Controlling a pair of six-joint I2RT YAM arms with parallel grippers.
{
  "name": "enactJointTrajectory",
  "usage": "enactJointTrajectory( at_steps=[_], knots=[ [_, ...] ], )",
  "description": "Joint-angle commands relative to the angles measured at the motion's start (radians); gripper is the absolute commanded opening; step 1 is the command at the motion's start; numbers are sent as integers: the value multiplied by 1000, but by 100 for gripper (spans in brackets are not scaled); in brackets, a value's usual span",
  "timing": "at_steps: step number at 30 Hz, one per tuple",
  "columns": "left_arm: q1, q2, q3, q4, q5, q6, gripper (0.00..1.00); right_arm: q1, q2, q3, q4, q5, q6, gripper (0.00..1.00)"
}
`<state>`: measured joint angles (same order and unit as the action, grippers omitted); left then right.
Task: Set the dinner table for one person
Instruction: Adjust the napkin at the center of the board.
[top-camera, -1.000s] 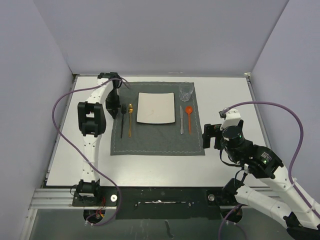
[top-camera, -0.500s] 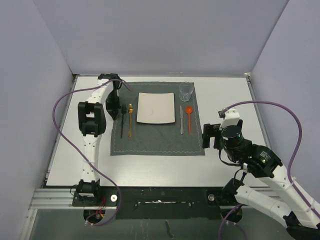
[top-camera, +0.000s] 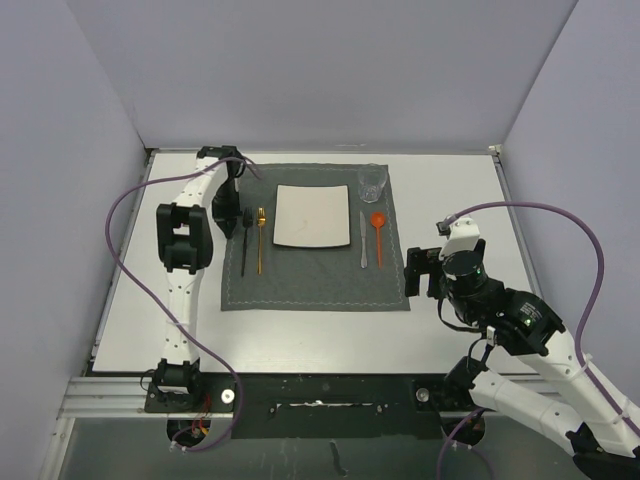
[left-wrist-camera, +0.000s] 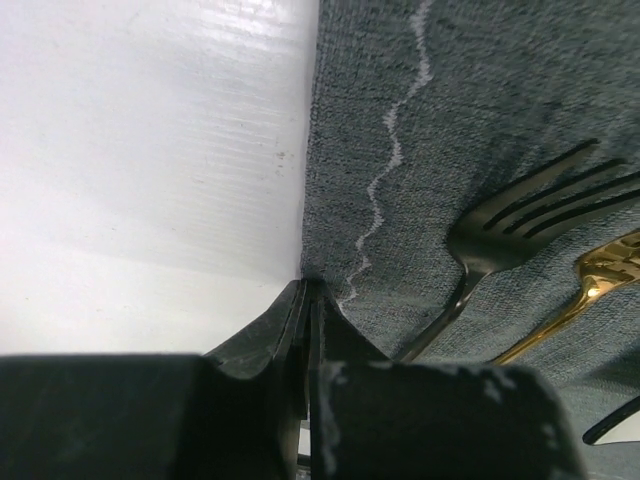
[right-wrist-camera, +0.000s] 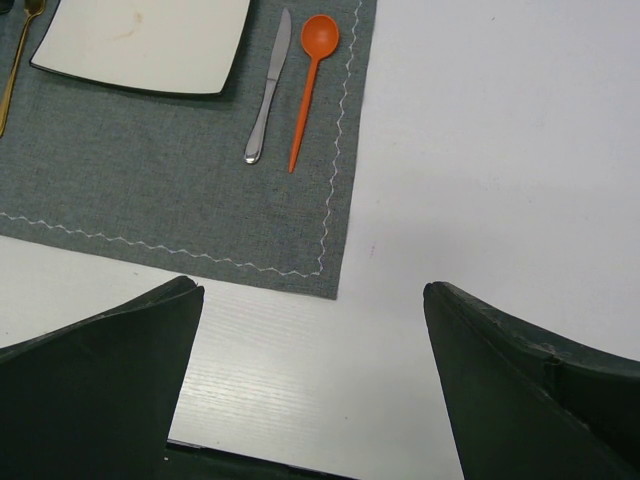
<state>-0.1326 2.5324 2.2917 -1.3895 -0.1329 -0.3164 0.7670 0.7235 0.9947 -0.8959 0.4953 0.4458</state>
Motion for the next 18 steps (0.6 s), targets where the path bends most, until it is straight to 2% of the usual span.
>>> enactJointTrajectory(
  at_steps=[1, 5, 8, 18],
  knots=[
    [-25, -132, 103, 16, -49, 27, 0, 3, -5, 45, 24, 7, 2, 98],
    [-21, -107, 265, -37, -67, 34, 0, 3, 1, 46, 34, 0, -2, 98],
    [-8, -73, 331, -5, -61, 38, 0, 3, 13, 44, 38, -2, -6, 98],
    [53, 41, 295, 334, 102, -8, 0, 3, 62, 36, 71, 15, -42, 98]
  ],
)
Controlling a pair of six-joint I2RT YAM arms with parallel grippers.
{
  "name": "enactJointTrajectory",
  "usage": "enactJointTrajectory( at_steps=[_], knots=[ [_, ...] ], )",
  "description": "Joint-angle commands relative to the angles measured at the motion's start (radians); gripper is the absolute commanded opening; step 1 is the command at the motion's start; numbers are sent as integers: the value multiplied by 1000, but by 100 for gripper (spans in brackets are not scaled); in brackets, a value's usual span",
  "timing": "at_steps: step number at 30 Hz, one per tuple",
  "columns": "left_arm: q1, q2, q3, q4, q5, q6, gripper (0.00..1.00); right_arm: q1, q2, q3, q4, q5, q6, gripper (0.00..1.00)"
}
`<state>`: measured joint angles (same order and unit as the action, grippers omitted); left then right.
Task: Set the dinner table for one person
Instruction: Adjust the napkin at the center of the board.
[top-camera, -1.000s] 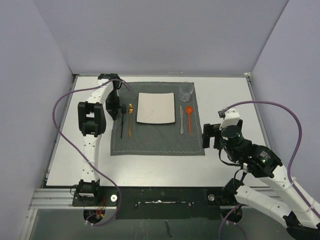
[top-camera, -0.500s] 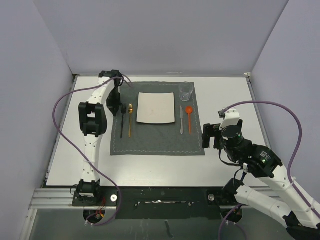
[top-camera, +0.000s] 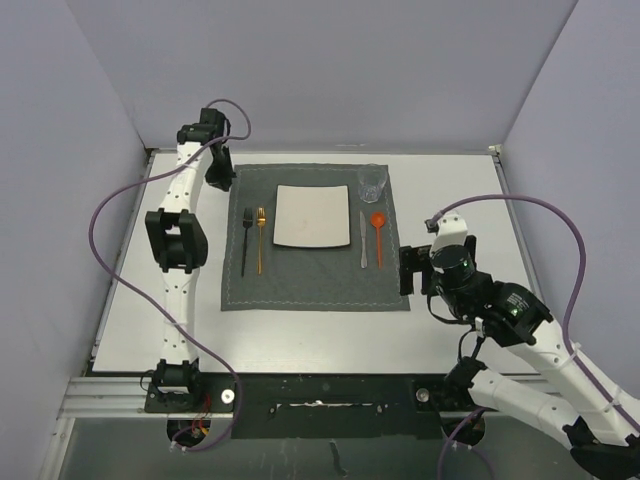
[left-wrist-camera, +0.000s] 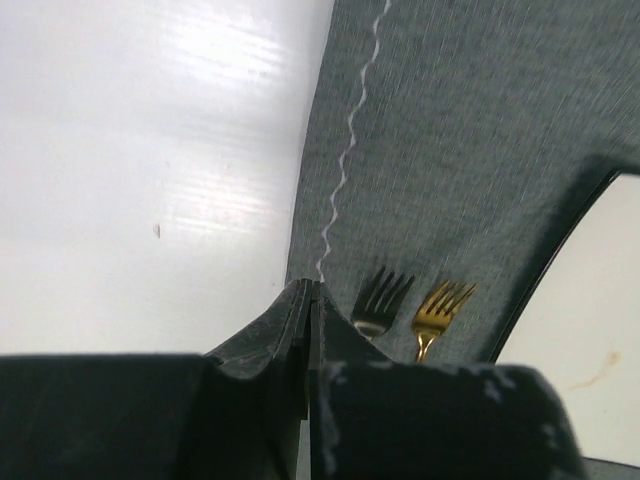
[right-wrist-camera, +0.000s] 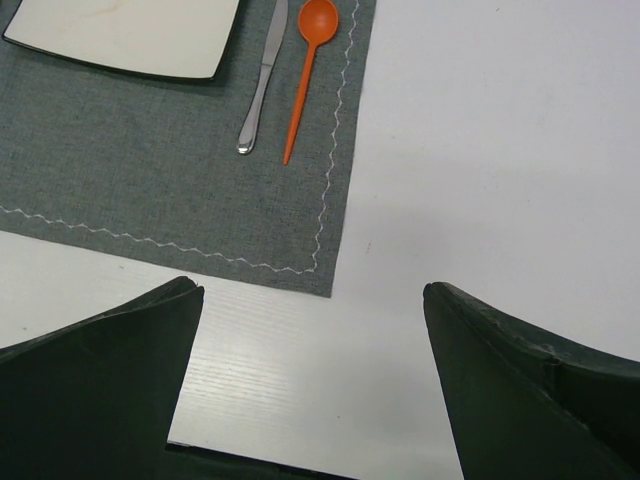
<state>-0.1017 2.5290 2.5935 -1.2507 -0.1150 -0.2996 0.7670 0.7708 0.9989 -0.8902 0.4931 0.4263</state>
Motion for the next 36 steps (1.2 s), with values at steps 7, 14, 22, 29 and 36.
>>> enactJointTrajectory(
  at_steps=[7, 14, 22, 29, 36],
  knots=[
    [46, 141, 40, 359, 206, -58, 0, 3, 62, 8, 128, 10, -27, 98],
    [71, 194, 16, 479, 295, -110, 0, 5, 98, 3, 165, 16, -24, 98],
    [71, 211, 22, 502, 285, -110, 0, 6, 118, 1, 179, 15, -21, 98],
    [76, 199, 17, 500, 268, -84, 0, 8, 122, -2, 179, 5, -11, 98],
    [87, 227, 20, 471, 256, -71, 0, 9, 113, 2, 172, 5, -14, 98]
  ],
)
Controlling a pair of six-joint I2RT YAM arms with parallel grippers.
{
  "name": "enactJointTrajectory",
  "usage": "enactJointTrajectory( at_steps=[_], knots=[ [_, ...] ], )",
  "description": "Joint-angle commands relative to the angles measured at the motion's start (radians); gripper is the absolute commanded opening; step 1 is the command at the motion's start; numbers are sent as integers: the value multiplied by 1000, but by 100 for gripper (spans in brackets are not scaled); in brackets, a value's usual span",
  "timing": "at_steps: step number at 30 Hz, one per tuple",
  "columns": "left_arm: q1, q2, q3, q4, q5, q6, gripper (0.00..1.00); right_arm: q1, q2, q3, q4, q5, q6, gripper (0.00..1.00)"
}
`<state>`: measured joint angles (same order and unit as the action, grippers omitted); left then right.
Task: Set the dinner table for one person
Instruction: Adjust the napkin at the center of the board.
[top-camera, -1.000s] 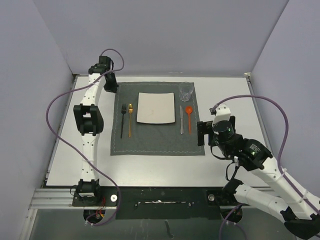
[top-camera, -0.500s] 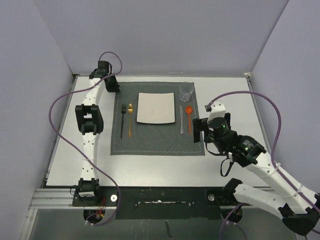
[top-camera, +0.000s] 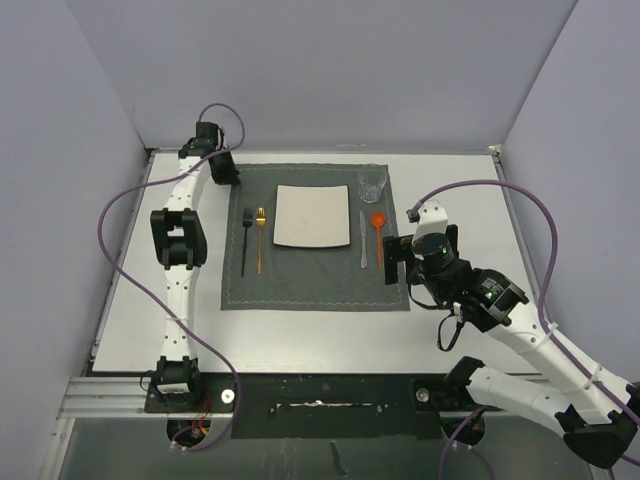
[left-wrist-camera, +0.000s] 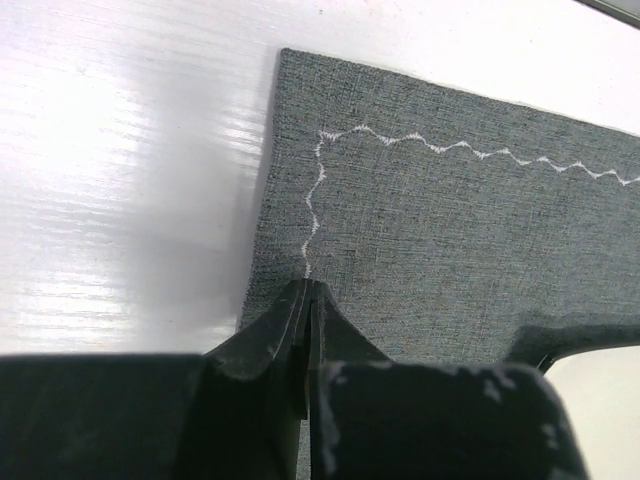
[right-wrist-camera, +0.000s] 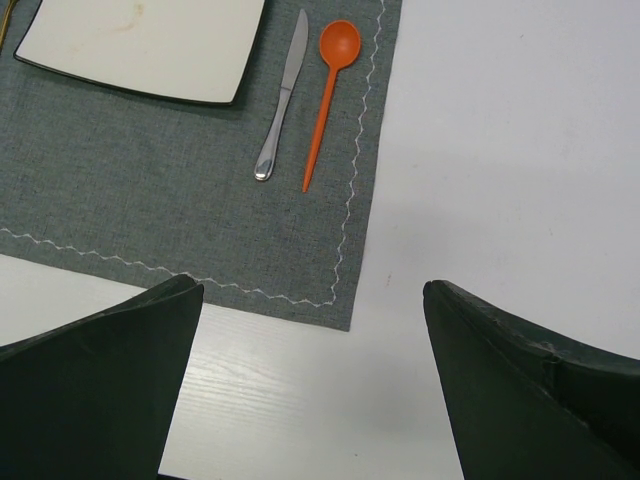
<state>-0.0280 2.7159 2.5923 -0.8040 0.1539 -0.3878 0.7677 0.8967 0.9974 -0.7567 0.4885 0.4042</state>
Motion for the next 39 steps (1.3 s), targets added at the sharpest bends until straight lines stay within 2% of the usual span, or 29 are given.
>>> enactJointTrajectory(
  at_steps=[1, 13, 22, 27, 32, 39],
  knots=[
    [13, 37, 12, 26, -21, 20, 0, 8, -13, 5, 36, 10, 8, 98],
    [28, 38, 6, -6, -71, 40, 0, 11, -17, -1, 34, 5, 18, 98],
    [33, 42, 8, 17, -22, 39, 0, 13, -15, 3, 34, 4, 18, 98],
    [31, -7, -65, 151, 105, 38, 0, 16, -14, 10, 30, 5, 16, 98],
    [27, -73, -141, 335, 242, 19, 8, 19, -8, 19, 30, 8, 13, 98],
    [16, -157, -154, 371, 220, 6, 9, 24, -6, 20, 33, 9, 15, 98]
  ],
)
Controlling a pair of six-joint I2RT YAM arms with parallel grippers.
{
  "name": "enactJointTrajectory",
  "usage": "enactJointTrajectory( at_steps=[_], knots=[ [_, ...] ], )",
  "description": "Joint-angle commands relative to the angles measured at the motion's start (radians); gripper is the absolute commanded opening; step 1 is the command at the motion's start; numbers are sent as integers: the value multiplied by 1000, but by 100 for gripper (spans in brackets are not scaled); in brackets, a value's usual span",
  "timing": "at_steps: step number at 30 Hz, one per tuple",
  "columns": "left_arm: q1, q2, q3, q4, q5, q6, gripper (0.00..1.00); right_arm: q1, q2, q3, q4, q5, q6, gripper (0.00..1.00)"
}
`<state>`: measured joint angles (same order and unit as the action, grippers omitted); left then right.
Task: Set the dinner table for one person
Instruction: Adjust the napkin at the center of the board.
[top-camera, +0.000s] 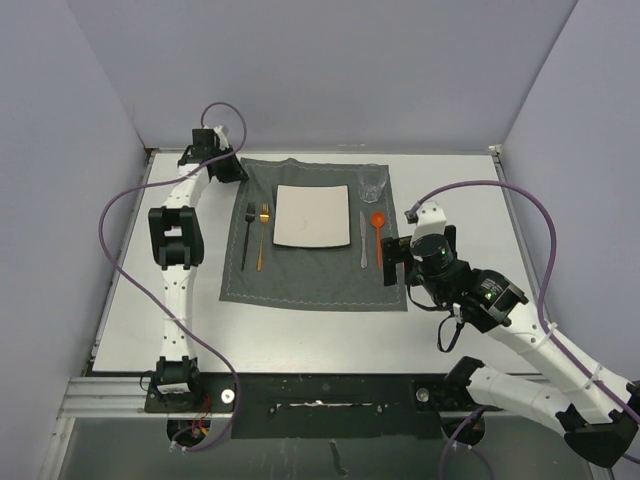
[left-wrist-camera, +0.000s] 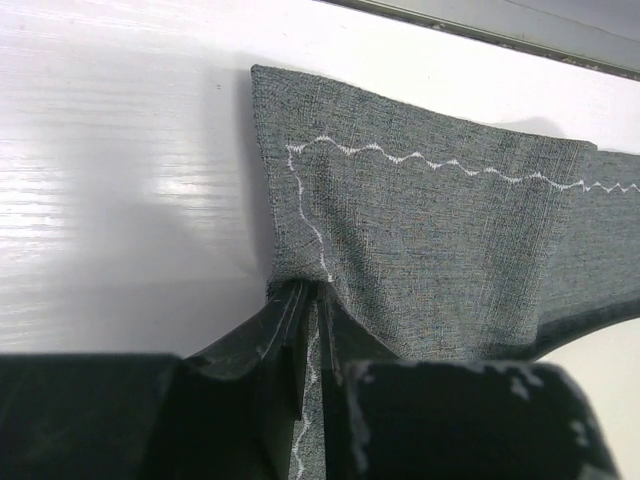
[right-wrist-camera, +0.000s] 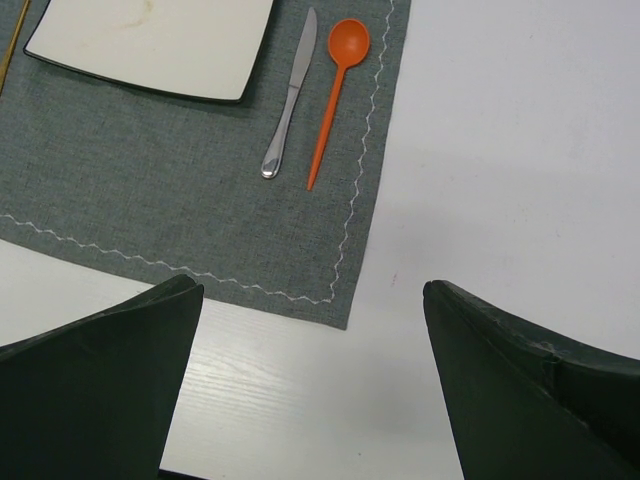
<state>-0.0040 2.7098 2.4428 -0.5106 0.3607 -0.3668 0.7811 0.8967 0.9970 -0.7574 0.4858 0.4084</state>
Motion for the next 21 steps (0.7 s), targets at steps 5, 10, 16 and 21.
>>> enactJointTrajectory(
  at_steps=[5, 10, 16, 21],
  knots=[
    [-12, -234, -98, 82, -68, -7, 8, 13, -8, 17, 33, 13, 15, 98],
    [-20, -314, -216, 70, -206, 26, 5, 19, -12, 12, 37, 5, 22, 98],
    [-15, -320, -224, 43, -243, 53, 5, 25, -21, 11, 21, 8, 35, 98],
    [-15, -198, -33, -119, -156, 26, 0, 29, -28, 13, 19, 10, 41, 98]
  ],
)
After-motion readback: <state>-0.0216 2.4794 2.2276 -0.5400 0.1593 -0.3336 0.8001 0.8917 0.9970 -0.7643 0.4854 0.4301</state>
